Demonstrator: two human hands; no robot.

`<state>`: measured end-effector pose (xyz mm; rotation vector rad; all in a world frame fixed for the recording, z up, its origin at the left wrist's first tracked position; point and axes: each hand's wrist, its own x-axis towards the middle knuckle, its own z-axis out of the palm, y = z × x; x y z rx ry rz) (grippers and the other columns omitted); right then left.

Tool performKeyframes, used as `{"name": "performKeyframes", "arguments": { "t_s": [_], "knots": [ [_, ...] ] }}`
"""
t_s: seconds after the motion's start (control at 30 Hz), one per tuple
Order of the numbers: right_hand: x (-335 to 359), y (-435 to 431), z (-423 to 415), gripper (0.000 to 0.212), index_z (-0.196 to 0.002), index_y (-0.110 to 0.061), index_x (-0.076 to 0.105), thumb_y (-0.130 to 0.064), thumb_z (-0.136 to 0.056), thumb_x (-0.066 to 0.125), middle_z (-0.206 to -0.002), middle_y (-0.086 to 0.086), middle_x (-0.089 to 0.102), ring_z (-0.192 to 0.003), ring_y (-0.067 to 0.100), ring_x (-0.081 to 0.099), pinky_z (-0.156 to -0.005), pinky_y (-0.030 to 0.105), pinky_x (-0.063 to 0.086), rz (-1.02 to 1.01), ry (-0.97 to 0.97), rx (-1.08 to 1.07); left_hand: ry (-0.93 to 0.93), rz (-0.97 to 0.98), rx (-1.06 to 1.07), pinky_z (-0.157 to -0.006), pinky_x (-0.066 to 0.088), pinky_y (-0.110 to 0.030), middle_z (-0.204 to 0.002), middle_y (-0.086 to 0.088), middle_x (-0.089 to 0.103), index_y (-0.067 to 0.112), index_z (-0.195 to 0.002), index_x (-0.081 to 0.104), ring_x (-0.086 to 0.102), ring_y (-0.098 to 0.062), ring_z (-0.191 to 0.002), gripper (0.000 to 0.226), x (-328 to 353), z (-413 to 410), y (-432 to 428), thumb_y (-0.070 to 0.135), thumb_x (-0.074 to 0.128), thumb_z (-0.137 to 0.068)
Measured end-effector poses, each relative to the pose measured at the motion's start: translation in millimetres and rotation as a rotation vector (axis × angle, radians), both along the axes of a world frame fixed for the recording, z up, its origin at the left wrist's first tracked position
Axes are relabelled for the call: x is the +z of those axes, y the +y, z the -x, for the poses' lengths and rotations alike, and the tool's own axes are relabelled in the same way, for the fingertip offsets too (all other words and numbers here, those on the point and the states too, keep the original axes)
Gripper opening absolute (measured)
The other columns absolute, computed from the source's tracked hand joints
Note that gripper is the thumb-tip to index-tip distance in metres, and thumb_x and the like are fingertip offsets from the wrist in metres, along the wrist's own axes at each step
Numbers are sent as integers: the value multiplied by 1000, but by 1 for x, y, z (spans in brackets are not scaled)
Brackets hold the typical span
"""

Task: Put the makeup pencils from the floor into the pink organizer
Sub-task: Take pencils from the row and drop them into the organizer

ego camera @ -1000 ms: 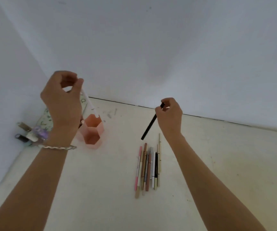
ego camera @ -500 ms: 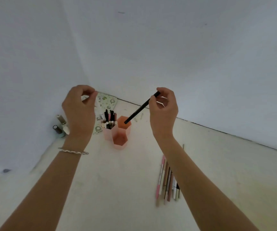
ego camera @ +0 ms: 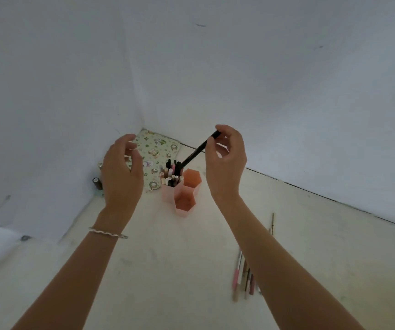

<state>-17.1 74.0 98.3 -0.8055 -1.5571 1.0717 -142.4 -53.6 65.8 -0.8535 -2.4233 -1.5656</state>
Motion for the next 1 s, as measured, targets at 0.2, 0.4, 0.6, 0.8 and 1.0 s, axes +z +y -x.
{"name": "performKeyframes", "arguments": {
  "t_s": [0.2,0.4,0.6,0.8,1.0],
  "knots": [
    [-23,-5,8,25,-116,-9,61,-2,-93,57,-108,0,58,-92,1,58,-84,20,53,-141,-138,49,-82,-11,-70,-71,51,-17,-101,3,65,20,-121,58,62,-8,-84,31,-1,-9,-4,7,48,-95],
    [-34,-8,11,21,-110,-4,64,2,-91,58,-107,6,62,-91,8,60,-83,26,54,-335,-291,150,-136,-22,-73,-69,53,-23,-96,7,64,21,-118,59,60,-1,-80,35,-7,-23,1,1,50,-91],
    [-60,-19,-3,30,-113,-9,71,-8,-87,55,-125,11,59,-116,27,51,-101,40,35,-457,-606,246,-126,-70,-75,-66,48,-13,-91,16,62,27,-114,59,59,5,-80,35,-1,-43,6,3,49,-90],
    [-52,29,-60,41,-118,-14,61,2,-83,46,-113,-3,58,-96,12,55,-86,16,41,-68,-373,-84,-76,184,-367,-71,52,-21,-93,7,63,21,-101,61,62,-11,-83,17,-21,-119,41,12,52,-90],
    [-65,66,-155,38,-98,-22,64,6,-83,44,-97,-6,64,-78,-6,55,-72,2,37,129,-431,-256,-298,973,-592,-88,49,-30,-113,-6,66,11,-110,63,63,-24,-106,25,-82,-194,71,23,57,-89]
  ]
}}
